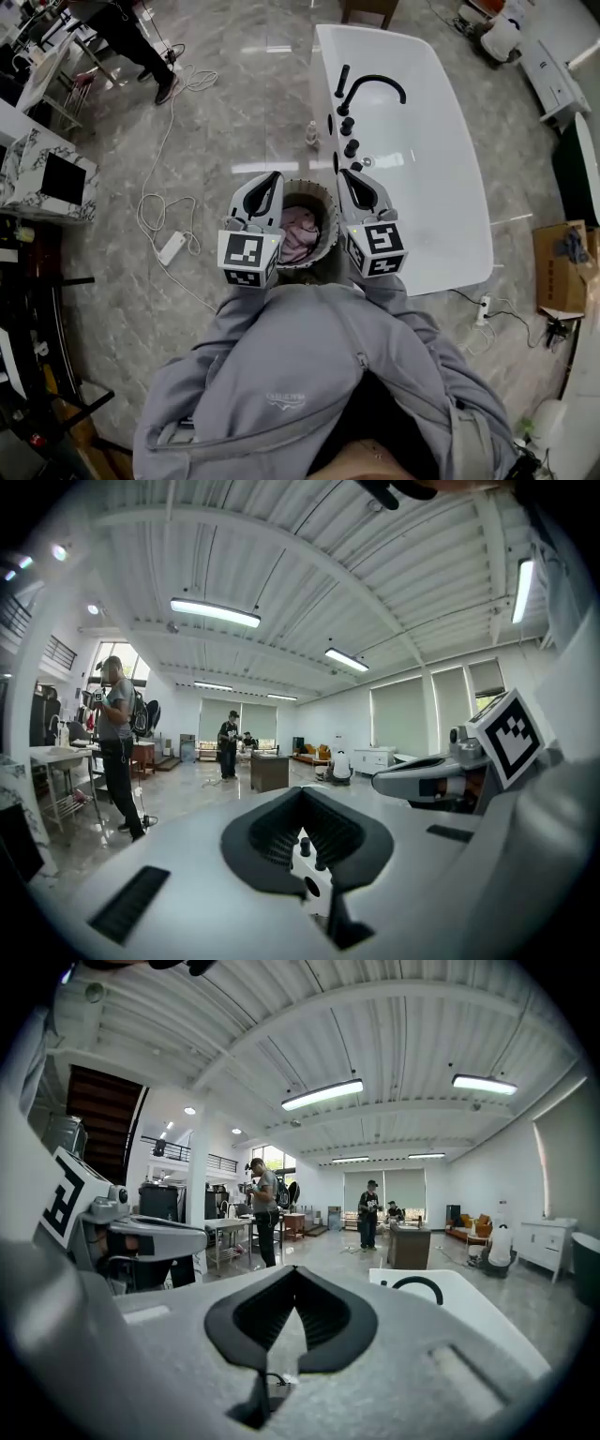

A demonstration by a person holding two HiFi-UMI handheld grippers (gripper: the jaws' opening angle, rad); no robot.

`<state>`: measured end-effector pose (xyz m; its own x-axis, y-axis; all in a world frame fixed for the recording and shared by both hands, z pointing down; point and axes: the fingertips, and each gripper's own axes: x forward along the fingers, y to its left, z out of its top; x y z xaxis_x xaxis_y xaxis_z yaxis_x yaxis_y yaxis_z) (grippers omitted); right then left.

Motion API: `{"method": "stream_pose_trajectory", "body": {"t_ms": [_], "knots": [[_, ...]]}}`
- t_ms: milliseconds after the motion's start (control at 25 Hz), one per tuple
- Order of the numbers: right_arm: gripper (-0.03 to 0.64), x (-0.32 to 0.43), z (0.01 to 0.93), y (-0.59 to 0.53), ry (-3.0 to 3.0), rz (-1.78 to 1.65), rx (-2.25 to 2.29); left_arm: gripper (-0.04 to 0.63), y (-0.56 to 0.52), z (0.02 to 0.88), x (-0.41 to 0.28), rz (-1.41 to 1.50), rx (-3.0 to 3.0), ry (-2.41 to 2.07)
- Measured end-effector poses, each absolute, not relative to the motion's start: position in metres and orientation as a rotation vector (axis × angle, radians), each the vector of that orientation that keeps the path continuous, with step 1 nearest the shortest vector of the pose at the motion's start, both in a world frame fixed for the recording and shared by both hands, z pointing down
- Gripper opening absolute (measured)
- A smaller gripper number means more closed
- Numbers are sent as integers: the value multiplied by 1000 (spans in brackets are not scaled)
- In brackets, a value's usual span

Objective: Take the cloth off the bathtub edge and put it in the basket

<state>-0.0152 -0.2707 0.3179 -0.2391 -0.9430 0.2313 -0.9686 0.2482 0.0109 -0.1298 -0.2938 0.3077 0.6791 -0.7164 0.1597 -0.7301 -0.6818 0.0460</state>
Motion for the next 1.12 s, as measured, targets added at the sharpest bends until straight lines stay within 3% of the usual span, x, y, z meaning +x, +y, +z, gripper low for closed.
{"method": "stream_pose_trajectory", "body": {"t_ms": [1120], "knots": [[5,-26,305,-235,-2360,90,1823,6,-255,297,-118,142,2860,-1205]]}}
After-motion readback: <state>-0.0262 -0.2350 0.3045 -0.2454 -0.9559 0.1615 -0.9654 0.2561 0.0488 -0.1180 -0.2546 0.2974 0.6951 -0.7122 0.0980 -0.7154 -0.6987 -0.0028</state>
